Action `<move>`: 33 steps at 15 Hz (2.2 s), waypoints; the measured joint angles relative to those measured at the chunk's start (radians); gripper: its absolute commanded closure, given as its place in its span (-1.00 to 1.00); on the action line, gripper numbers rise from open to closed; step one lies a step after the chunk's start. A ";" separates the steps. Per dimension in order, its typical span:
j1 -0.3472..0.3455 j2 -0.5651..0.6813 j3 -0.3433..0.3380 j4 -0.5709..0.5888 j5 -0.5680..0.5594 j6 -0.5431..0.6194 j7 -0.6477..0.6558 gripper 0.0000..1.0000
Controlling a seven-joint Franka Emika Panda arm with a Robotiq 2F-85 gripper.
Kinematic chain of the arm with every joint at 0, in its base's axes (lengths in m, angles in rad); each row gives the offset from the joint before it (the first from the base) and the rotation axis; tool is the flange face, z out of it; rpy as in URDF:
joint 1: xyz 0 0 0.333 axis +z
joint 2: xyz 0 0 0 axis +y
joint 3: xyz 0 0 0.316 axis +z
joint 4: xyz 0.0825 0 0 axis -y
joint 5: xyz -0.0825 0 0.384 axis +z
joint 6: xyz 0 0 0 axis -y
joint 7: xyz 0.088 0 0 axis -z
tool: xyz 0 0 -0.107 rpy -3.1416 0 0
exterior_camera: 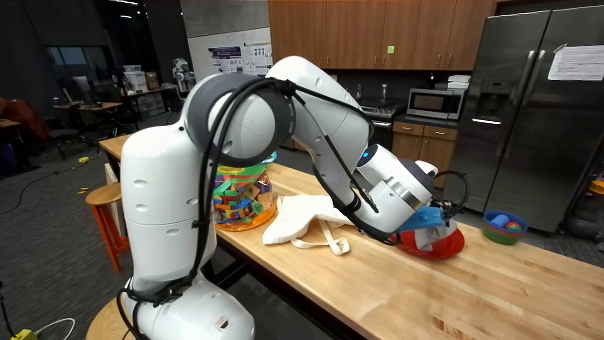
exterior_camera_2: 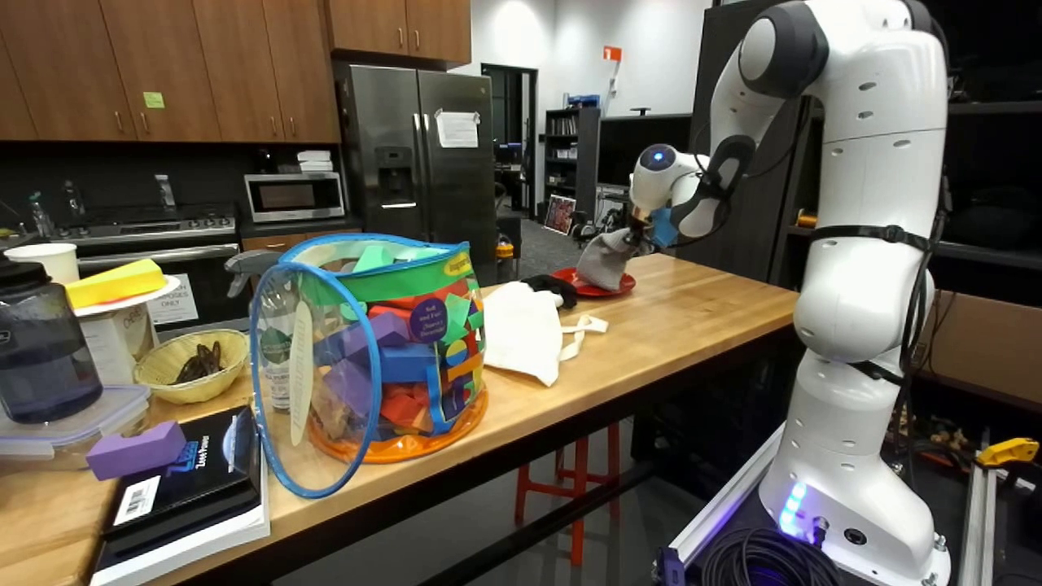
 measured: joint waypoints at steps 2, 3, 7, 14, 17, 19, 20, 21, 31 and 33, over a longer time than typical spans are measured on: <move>-0.005 -0.061 -0.040 -0.039 -0.094 -0.051 0.075 0.93; -0.010 -0.096 -0.056 -0.061 -0.141 -0.083 0.111 0.93; -0.061 -0.261 -0.101 -0.162 -0.284 -0.229 0.203 0.93; -0.264 -0.524 -0.077 -0.315 -0.331 -0.391 0.187 0.93; -0.304 -0.588 -0.034 -0.411 -0.331 -0.405 0.177 0.93; -0.305 -0.615 0.001 -0.479 -0.331 -0.404 0.180 0.93; -0.303 -0.624 0.021 -0.512 -0.328 -0.402 0.183 0.93; -0.298 -0.632 0.043 -0.546 -0.320 -0.398 0.187 0.93; -0.042 -0.570 0.197 -0.622 -0.058 -0.269 0.199 0.93; 0.032 -0.551 0.219 -0.621 -0.008 -0.239 0.198 0.93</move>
